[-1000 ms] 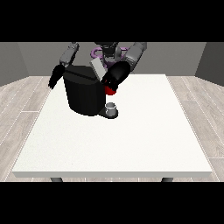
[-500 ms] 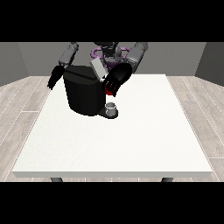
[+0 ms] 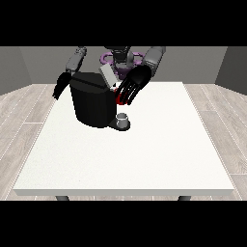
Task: Insert the coffee pod into the coffee machine and close the lid
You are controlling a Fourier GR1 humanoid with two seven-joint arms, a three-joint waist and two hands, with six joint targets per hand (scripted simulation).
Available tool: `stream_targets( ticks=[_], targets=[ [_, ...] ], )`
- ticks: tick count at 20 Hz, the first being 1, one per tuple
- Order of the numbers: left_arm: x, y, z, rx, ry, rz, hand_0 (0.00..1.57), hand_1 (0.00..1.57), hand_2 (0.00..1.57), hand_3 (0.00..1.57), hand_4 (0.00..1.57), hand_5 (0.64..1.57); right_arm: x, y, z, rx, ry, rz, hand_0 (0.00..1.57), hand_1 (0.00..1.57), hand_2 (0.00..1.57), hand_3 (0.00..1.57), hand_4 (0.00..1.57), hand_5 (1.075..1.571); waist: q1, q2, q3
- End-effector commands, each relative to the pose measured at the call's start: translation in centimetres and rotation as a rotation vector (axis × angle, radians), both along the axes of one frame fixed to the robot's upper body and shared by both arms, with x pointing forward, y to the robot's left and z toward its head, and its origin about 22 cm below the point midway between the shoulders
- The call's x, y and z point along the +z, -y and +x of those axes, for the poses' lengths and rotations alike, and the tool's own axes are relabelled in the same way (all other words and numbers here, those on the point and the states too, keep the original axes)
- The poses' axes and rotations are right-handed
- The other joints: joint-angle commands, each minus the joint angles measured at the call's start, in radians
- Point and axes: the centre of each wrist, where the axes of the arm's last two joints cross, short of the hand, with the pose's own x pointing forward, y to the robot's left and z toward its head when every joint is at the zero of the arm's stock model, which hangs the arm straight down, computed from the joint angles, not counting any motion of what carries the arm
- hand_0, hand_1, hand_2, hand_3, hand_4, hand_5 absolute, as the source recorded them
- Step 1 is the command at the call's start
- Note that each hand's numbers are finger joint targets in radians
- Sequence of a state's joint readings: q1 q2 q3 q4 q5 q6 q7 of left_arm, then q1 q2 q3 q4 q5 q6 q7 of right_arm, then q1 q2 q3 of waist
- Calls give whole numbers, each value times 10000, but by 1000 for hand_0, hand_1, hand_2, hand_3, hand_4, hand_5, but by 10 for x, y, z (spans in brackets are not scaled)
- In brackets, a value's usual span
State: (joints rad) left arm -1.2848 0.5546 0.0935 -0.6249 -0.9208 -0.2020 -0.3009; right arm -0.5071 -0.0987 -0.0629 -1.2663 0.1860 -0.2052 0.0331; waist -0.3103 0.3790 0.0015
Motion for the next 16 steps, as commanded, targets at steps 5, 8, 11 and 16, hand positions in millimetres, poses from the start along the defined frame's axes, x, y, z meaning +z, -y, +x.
stream_targets(
  ticks=[5,8,11,16],
  targets=[
    [-54,42,6,-547,-1623,-241,0,0,0,0,0,1571,-65,33,-17,-1115,-1359,576,0,0,0,0,0,1571,1269,-1446,-3],
    [-101,48,4,-624,-2462,-549,0,0,0,0,0,1571,-79,54,-29,-1272,-2325,575,0,0,0,0,0,1571,1621,-2346,-9],
    [-121,55,1,-1147,-2880,-1591,0,0,282,0,0,1571,-90,52,-33,-1545,-2493,407,0,0,0,0,0,1571,2170,-2690,-12],
    [-210,60,-17,-1975,-4126,-7238,0,0,0,0,418,1571,-125,76,-70,-2115,-3468,911,0,0,0,0,0,1571,2963,-4134,-32]
  ],
)
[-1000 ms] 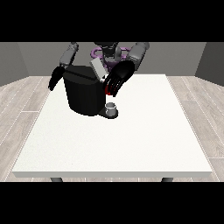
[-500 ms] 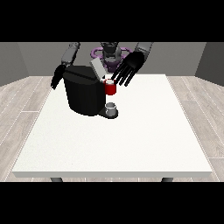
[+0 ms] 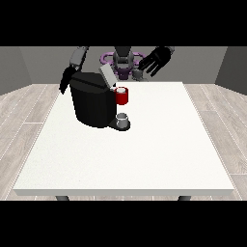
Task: Insert the coffee pod into the coffee machine and close the lid
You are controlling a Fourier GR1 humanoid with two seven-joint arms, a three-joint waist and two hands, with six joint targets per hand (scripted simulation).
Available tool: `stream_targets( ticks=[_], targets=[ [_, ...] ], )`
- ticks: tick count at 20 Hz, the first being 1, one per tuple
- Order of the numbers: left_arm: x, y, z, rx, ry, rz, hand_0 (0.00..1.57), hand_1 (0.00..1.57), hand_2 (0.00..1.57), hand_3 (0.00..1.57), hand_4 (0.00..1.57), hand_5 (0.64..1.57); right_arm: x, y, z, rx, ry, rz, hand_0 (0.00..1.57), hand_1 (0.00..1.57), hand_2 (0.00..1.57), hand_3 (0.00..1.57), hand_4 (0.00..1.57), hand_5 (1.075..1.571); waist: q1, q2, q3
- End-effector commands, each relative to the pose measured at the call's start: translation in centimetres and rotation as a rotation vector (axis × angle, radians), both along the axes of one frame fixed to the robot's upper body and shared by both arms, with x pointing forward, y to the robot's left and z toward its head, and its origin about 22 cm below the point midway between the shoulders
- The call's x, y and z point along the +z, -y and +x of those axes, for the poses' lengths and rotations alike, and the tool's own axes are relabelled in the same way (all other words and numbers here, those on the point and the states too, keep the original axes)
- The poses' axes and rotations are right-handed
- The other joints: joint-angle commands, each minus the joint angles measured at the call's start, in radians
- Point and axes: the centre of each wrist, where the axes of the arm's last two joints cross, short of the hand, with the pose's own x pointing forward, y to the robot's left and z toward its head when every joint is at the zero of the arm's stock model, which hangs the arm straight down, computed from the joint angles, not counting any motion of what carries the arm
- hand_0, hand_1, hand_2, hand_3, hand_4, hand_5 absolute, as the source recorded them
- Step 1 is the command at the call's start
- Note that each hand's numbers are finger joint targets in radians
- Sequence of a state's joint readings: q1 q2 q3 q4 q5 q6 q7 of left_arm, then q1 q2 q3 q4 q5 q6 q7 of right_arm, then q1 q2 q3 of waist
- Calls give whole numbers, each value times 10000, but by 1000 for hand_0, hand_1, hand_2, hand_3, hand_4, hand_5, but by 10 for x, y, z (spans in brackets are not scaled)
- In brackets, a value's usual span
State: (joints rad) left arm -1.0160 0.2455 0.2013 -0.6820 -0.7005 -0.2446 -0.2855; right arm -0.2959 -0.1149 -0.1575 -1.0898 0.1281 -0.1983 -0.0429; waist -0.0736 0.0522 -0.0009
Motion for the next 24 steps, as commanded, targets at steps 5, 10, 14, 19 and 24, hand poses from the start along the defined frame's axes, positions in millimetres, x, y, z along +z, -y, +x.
stream_targets(
  ticks=[5,10,14,19,24],
  targets=[
    [-158,-5,-62,976,-3362,-5822,0,0,0,0,274,1571,-48,21,-58,-809,-1373,-12,0,0,0,0,0,1571,1205,-2333,-6],
    [-199,-16,-96,1449,-4334,-5887,0,0,0,0,372,1571,-29,7,-46,-15,-524,529,0,0,0,0,0,1571,1462,-3097,9],
    [-217,-14,-113,1633,-4651,-6004,0,0,0,0,386,1571,-1,-18,-23,1141,124,964,0,0,0,0,0,1571,1786,-3465,9],
    [-227,-16,-125,2085,-5525,-6568,0,0,0,0,353,1571,23,-28,-13,2421,259,520,0,0,0,0,196,1571,1888,-3999,9],
    [-198,-13,-114,1793,-4286,-6558,0,0,0,0,385,1571,55,-14,7,2630,1362,-100,0,0,0,0,80,1571,1931,-2815,11]
  ],
)
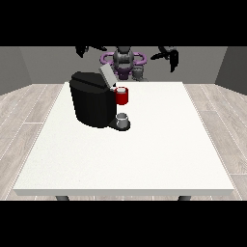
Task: Insert the coffee pod into the coffee machine and close the lid
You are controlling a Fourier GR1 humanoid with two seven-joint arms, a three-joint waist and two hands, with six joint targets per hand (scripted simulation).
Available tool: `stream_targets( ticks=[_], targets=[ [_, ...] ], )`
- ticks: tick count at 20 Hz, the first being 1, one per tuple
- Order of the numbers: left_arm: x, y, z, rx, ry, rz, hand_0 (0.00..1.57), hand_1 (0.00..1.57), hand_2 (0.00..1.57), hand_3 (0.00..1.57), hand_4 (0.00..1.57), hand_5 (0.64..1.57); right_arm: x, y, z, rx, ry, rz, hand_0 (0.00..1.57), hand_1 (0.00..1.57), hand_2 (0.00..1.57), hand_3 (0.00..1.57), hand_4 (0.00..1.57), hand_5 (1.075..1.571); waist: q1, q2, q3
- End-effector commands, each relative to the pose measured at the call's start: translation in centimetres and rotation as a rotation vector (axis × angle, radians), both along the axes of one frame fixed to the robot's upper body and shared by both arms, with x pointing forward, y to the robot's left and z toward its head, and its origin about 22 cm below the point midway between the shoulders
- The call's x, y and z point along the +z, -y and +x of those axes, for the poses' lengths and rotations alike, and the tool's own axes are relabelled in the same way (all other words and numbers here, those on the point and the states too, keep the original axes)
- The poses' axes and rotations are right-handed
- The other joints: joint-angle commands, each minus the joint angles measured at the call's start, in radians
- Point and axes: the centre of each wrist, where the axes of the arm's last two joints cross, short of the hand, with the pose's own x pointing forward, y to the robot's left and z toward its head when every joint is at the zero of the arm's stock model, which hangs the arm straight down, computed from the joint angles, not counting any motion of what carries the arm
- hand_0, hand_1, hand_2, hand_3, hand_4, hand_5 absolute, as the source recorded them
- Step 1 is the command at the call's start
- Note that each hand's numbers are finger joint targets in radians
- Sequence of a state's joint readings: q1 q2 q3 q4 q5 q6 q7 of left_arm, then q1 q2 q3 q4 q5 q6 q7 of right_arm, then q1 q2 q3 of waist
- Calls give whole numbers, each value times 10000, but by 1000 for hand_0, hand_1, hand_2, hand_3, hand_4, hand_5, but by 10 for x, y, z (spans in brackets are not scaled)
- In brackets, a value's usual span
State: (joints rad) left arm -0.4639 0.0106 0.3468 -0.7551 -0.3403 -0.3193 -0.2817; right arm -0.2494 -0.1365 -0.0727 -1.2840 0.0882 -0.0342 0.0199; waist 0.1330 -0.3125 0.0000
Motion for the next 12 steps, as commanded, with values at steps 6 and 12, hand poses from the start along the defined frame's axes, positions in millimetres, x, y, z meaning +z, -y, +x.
stream_targets(
  ticks=[6,12],
  targets=[
    [40,14,6,-212,1017,-321,0,0,0,0,383,1571,40,16,36,-300,258,455,0,0,0,0,108,1571,463,1167,4],
    [61,26,2,-392,1547,-386,0,0,0,0,342,1571,49,20,55,-482,-3,1407,0,0,0,0,92,1571,915,1664,5]
  ],
)
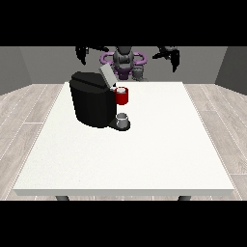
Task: Insert the coffee pod into the coffee machine and close the lid
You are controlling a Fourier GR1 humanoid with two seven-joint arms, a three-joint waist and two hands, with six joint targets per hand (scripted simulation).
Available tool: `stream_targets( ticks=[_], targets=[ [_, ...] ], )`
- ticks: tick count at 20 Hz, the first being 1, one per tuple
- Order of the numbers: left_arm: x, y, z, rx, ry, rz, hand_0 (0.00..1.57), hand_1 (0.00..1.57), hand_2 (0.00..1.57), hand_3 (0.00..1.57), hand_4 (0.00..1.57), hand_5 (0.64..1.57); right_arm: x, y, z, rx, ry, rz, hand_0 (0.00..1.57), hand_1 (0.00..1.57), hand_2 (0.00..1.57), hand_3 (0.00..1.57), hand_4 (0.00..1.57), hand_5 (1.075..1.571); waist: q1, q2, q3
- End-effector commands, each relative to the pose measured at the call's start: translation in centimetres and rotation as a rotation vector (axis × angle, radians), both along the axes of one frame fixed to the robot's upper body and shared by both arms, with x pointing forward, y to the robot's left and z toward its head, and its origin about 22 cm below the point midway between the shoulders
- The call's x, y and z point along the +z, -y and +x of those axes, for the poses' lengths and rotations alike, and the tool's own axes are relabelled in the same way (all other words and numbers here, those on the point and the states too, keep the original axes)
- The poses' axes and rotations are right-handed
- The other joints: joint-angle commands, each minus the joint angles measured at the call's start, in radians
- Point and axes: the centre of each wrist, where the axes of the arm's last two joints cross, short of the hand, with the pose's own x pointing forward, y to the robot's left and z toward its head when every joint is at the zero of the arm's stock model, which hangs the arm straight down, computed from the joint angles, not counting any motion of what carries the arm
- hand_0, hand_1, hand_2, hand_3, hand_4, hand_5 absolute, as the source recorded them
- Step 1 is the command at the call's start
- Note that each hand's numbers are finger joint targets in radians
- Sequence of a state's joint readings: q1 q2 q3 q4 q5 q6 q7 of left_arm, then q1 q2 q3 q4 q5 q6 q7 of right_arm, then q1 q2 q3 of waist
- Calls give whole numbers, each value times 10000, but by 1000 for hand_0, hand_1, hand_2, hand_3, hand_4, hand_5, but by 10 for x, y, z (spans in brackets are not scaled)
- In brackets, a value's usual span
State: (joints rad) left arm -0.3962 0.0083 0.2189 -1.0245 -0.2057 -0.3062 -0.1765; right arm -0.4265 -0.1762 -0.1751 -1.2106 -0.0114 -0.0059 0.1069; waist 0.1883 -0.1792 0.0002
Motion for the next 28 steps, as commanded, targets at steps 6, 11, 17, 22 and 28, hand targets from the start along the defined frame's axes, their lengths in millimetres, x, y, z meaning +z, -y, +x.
stream_targets(
  ticks=[6,11,17,22,28],
  targets=[
    [19,2,-25,118,877,-150,0,0,0,0,371,1571,11,-6,22,161,-188,685,0,0,0,0,65,1571,70,842,-1],
    [34,-22,-29,490,1193,110,0,0,0,0,360,1571,0,-22,22,864,51,516,0,0,0,0,0,1571,-277,1377,-1],
    [59,-24,-24,977,1675,105,0,0,0,0,368,1571,13,-27,36,1490,224,261,0,0,0,0,0,1571,-408,1827,0],
    [45,-34,-35,1158,1643,433,0,0,0,0,312,1571,21,-57,43,1743,517,-103,0,0,0,0,73,1571,-436,2042,-2],
    [48,-31,-31,1055,1844,434,0,0,0,0,346,1571,69,-66,66,1850,1176,-244,0,0,0,0,163,1571,-270,2528,-3]
  ],
)
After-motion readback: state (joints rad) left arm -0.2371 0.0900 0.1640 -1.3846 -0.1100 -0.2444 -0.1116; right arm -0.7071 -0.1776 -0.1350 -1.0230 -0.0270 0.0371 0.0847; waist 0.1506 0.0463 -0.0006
